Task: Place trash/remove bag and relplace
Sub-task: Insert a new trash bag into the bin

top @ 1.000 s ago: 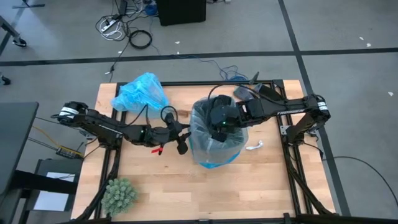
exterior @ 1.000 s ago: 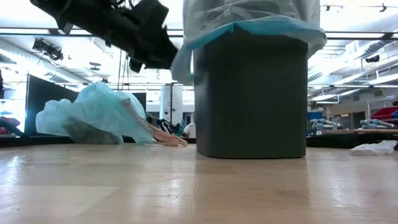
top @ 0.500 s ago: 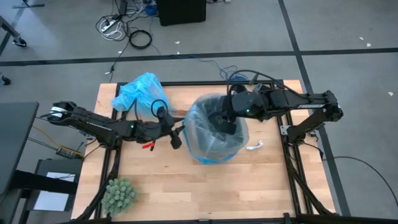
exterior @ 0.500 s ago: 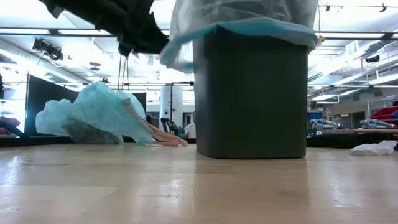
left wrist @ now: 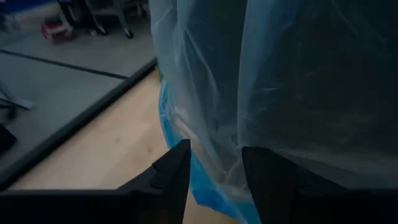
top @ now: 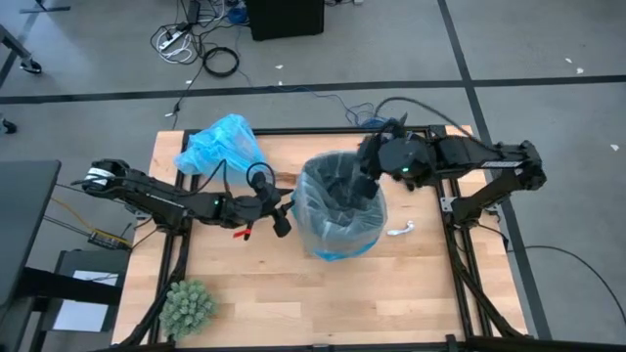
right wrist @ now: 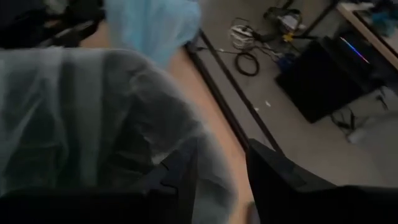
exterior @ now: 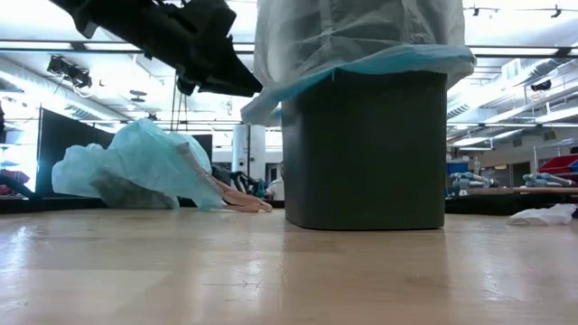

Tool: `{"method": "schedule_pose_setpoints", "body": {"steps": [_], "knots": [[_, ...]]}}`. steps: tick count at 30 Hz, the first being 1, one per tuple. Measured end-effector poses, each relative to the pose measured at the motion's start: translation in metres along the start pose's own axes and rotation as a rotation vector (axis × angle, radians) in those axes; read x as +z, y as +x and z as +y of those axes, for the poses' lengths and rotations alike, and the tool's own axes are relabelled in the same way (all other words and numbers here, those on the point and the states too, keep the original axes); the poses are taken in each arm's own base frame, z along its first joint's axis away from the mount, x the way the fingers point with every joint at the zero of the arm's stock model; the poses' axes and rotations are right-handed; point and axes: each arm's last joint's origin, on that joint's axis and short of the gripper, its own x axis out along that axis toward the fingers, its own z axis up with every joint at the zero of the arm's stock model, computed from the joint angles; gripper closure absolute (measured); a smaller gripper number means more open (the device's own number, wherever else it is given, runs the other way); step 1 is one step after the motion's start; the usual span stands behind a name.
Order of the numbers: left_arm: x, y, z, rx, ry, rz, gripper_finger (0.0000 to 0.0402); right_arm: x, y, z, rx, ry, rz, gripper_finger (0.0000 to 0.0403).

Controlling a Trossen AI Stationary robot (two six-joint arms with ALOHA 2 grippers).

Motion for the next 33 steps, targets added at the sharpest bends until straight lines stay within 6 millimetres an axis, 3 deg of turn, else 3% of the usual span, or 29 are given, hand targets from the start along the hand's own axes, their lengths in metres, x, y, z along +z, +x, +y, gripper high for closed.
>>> {"method": "schedule_pose_setpoints", "body": {"steps": [6,11,14,20,27,33], "knots": [[-0.001,0.000,0.002,0.053,0.044,0.002,0.0244,-0.012,-0.033,-0.032,-0.050,0.146,0.027,0.0280],[0.000,-0.001,0.002,0.029,-0.006,0.001,0.0244,-0.041,-0.056,-0.054,-0.089,0.256,0.143,0.0281],[-0.001,-0.001,0.001,0.005,-0.010,0.011,0.0244,-0.057,-0.062,-0.056,-0.080,0.329,0.159,0.0281],[-0.002,-0.004,-0.001,-0.007,-0.003,0.022,0.0244,-0.100,-0.057,-0.037,0.006,0.413,0.238,0.0281],[0.017,-0.023,0.004,-0.042,-0.053,-0.061,0.0244,-0.153,-0.039,0.003,0.091,0.509,0.282,0.0281],[0.033,-0.046,0.019,-0.051,-0.068,-0.112,0.0244,-0.197,-0.030,0.028,0.240,0.444,0.494,0.0282]]}}
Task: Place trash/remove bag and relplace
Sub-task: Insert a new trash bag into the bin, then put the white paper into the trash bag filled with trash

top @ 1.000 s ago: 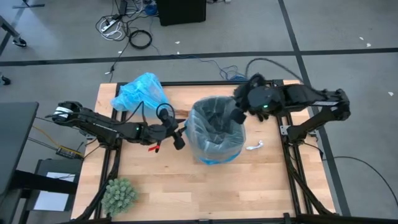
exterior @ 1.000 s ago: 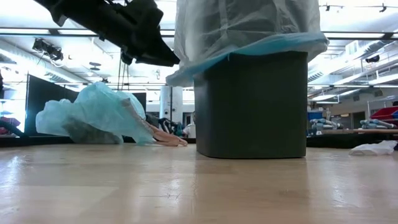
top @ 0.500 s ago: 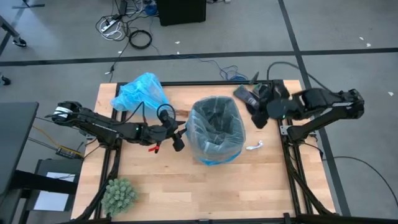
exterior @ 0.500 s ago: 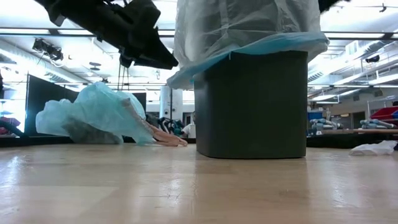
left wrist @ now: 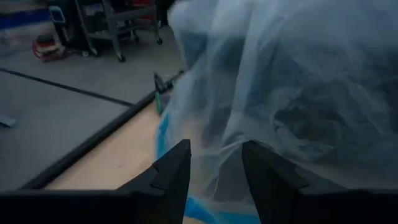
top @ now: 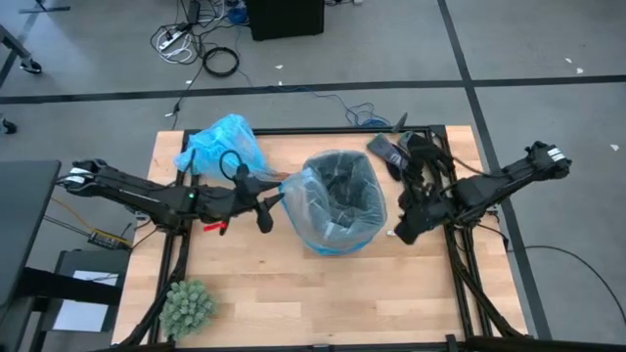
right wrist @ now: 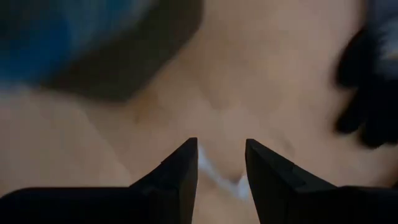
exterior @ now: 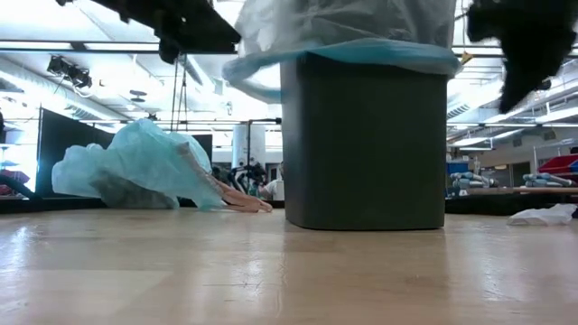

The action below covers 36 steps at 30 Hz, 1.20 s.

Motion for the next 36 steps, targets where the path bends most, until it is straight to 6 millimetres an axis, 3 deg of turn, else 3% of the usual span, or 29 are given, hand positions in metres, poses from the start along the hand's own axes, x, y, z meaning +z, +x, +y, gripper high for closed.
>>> {"method": "schedule_pose_setpoints", "body": {"steps": [4,9,18,22,29,36], "knots": [[0.004,-0.010,0.008,0.016,0.032,0.008,0.0244,-0.019,0.013,-0.001,0.045,-0.049,0.134,0.0282],[-0.008,-0.011,0.014,0.055,0.049,0.119,0.0244,-0.035,0.023,-0.004,0.056,-0.077,0.223,0.0282],[-0.016,0.000,0.005,0.015,0.002,0.154,0.0244,-0.052,0.038,-0.010,0.071,-0.094,0.318,0.0285],[-0.005,-0.006,0.007,-0.005,-0.049,0.086,0.0244,-0.057,0.044,-0.009,0.124,-0.113,0.347,0.0294],[0.042,-0.033,0.019,0.003,-0.121,-0.062,0.0244,-0.061,0.053,-0.005,0.208,-0.093,0.327,0.0311],[0.047,-0.051,0.036,0.169,-0.088,-0.001,0.0244,-0.061,0.057,-0.003,0.210,-0.078,0.308,0.0314]]}}
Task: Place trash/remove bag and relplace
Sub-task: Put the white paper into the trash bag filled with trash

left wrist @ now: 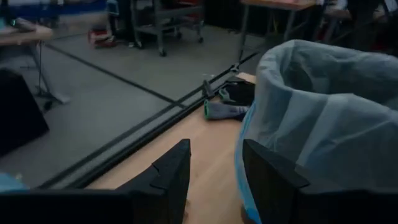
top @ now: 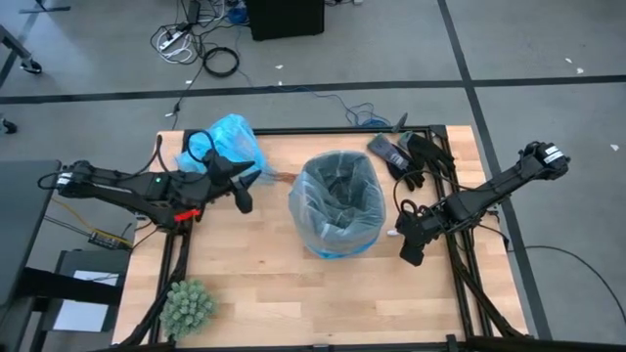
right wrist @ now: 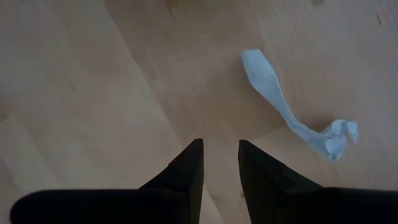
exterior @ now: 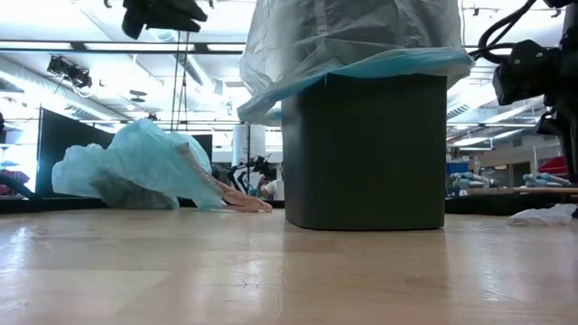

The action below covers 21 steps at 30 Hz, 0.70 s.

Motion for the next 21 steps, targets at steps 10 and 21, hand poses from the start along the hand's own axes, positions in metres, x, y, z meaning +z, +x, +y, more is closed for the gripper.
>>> {"method": "schedule_pose_setpoints", "body": {"steps": [10,21], "knots": [[-0.020,0.002,0.005,0.081,-0.078,0.150,0.0245,0.002,0.000,-0.001,-0.038,-0.009,-0.058,0.0314],[-0.023,0.002,0.002,0.014,-0.183,0.210,0.0245,-0.001,0.005,-0.006,-0.082,-0.083,-0.065,0.0314]]}}
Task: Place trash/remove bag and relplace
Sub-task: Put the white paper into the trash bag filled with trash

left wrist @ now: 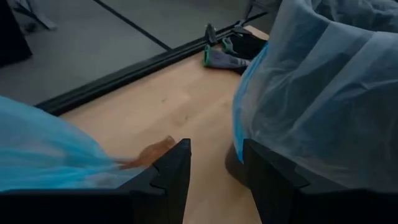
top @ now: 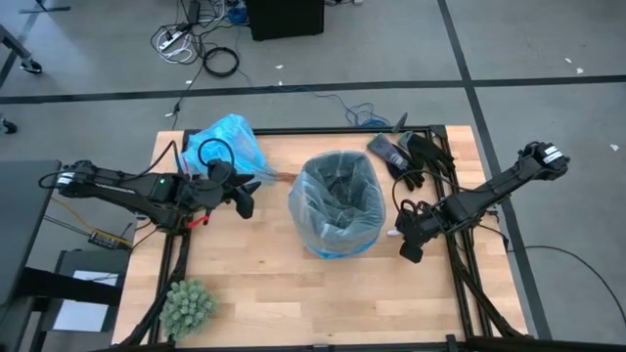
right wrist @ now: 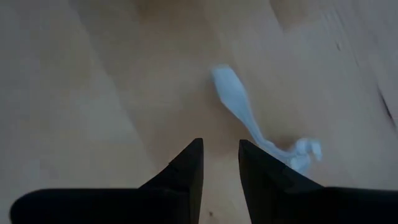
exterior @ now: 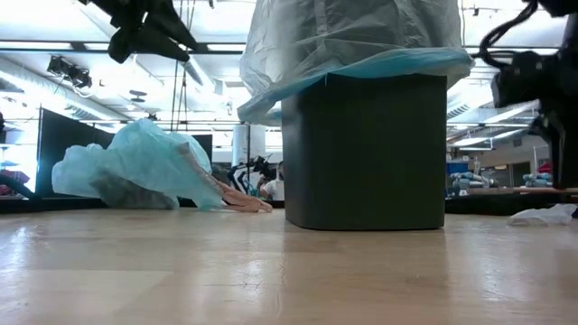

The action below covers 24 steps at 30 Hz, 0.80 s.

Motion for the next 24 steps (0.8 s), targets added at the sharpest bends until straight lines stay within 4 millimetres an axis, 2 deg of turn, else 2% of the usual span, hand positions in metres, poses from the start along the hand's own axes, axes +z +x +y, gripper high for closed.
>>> {"method": "schedule_pose_setpoints", "body": {"steps": [6,11,24], "knots": [[-0.001,0.000,-0.002,-0.050,-0.026,0.035,0.0245,-0.015,0.014,-0.012,-0.047,0.087,0.059,0.0320],[-0.001,0.000,-0.002,-0.063,-0.051,0.041,0.0245,-0.020,0.021,-0.017,-0.066,0.084,0.050,0.0328],[0.003,0.000,-0.005,-0.088,-0.077,0.016,0.0245,-0.014,0.023,-0.018,-0.084,-0.009,-0.031,0.0330]]}}
